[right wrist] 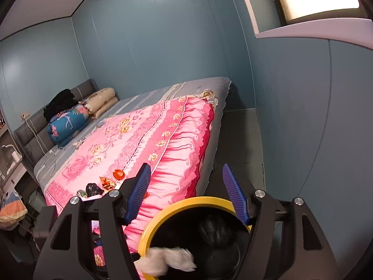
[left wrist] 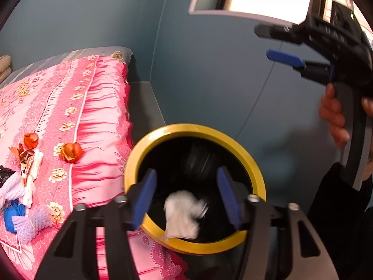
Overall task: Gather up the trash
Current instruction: 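Carry the black bag and white tissue to the yellow-rimmed bin and release both, then move both open grippers back over the trash on the bed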
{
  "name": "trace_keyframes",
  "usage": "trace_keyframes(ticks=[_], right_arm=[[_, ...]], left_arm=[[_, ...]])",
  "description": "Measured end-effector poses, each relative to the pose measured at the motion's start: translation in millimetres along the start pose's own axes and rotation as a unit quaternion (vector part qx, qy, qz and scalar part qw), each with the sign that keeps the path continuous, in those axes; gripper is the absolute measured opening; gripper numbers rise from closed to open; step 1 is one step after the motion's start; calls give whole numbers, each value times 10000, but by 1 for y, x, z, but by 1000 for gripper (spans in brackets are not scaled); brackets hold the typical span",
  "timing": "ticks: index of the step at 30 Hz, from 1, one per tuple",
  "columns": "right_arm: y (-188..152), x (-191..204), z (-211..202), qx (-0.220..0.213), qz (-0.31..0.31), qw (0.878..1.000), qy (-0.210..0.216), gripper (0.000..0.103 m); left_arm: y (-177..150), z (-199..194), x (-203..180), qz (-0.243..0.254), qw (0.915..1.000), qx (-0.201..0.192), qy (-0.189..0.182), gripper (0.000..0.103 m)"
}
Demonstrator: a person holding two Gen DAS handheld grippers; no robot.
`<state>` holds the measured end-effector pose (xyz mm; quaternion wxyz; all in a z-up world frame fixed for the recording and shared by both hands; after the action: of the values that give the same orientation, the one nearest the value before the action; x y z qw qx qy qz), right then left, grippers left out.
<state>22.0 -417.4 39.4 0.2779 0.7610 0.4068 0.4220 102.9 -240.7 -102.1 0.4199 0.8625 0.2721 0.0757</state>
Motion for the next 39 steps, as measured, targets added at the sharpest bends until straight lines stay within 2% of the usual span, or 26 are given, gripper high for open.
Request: trace_keyframes(ticks=[1,4,12,17,24,31,39], right_arm=[[1,0,-2,-32,10,10000,22,63],[5,3,-7,-188,-11,9998,90,66],[7,23,-13,-377,-181,9979,501,72],[1,52,0,-289,-389,9950,870,75],[-20,108,32,33,-898,9889,1180,75],[-37,147,73,409,-1216,9842,1223,76],[-59,176,143,965,-1470,9790,1030,76]], left_arm=[[1,-3,3,-24,10000,-46,65,68],[2,-13,14,-67,9993,-160,333,78],[1,-43,57,-263,9936,-402,1023,90],[-2,-69,92,-492,9863,-540,1477,93],[-21,-105,152,-931,9710,-623,2111,94],[-49,-136,203,-1214,9541,-582,2676,94],[-82,-148,248,-1593,9383,-496,3029,94]])
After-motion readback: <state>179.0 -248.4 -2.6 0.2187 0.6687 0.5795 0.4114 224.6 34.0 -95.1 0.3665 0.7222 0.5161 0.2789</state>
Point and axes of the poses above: each gripper's, at about its wrist camera, not at the fingertips, and z roughly the way its jaws point, x to its left, y to its top, the point moved 6 cm from there along z, roughly the way its jaws point, and after that the axes turned 10 degrees about z, right-handed, at the moved point
